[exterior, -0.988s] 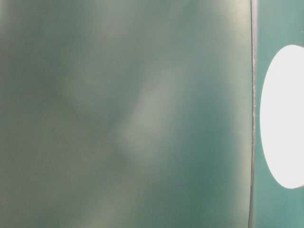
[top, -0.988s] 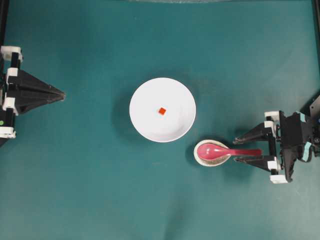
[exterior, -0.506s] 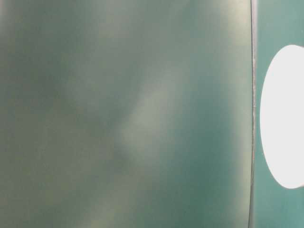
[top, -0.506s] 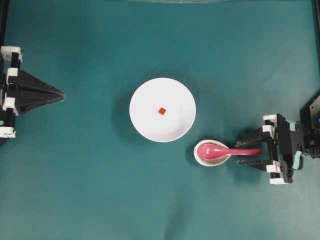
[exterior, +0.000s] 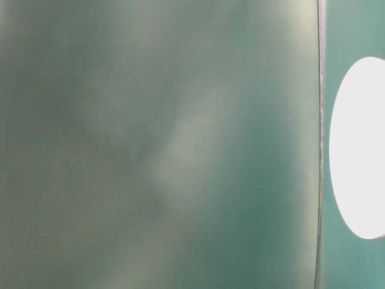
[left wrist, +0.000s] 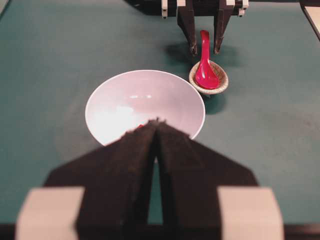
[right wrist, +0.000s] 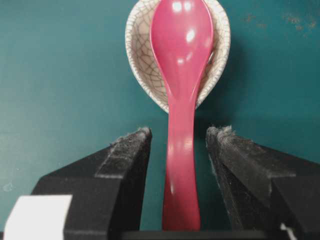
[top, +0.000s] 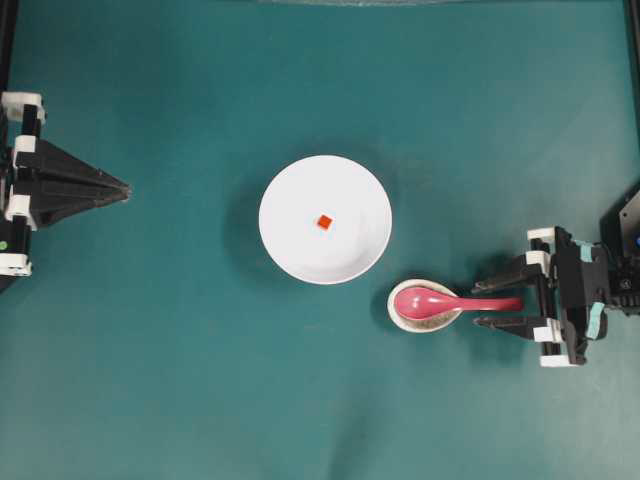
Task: Grip the spoon and scoop the red block from the bowl with right arm.
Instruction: 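Lower the right gripper and close it on the pink spoon handle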
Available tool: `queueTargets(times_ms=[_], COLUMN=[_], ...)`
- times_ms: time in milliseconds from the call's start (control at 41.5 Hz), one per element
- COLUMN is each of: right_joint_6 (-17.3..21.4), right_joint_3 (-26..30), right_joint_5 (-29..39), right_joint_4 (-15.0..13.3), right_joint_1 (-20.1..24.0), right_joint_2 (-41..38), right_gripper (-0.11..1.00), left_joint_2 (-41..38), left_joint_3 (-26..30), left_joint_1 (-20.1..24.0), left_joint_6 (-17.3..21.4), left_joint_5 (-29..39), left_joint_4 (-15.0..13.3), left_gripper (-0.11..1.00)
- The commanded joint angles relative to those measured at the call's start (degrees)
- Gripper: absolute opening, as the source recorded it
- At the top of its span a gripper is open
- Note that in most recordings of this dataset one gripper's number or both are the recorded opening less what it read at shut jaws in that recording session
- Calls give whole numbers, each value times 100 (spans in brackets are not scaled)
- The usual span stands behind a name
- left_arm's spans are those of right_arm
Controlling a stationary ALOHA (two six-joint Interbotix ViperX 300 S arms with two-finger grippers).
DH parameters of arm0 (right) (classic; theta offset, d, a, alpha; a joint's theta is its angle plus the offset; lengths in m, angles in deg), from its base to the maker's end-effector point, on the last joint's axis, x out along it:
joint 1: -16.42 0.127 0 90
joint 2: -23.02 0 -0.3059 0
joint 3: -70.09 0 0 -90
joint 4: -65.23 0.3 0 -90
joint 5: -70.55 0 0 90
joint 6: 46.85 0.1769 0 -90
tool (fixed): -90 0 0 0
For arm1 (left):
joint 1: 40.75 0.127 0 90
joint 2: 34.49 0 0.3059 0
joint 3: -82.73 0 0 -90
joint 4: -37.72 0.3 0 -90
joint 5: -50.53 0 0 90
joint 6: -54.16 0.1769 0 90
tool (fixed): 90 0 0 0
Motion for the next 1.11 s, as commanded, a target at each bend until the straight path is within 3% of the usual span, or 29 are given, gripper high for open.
queueTargets(times_ms=[0,651,916,1085], right_joint_6=[-18,-18,-26,-26], right_joint_3=[18,18,0,0], right_joint_5=[-70,-202,-352,-334], right_joint_4=[18,9,18,18], right_joint_1=[26,26,26,26], right_joint_2=[26,-35,-35,-35], right_gripper=[55,54,44,43], left_joint_2=[-44,-44,-53,-44], left_joint_3=[141,141,141,141], left_joint_1=[9,18,9,9], left_joint_6=[-9,-79,-79,-79], left_joint_5=[-26,-26,-26,-26], left_joint_4=[9,9,18,18], left_gripper=[0,0,0,0])
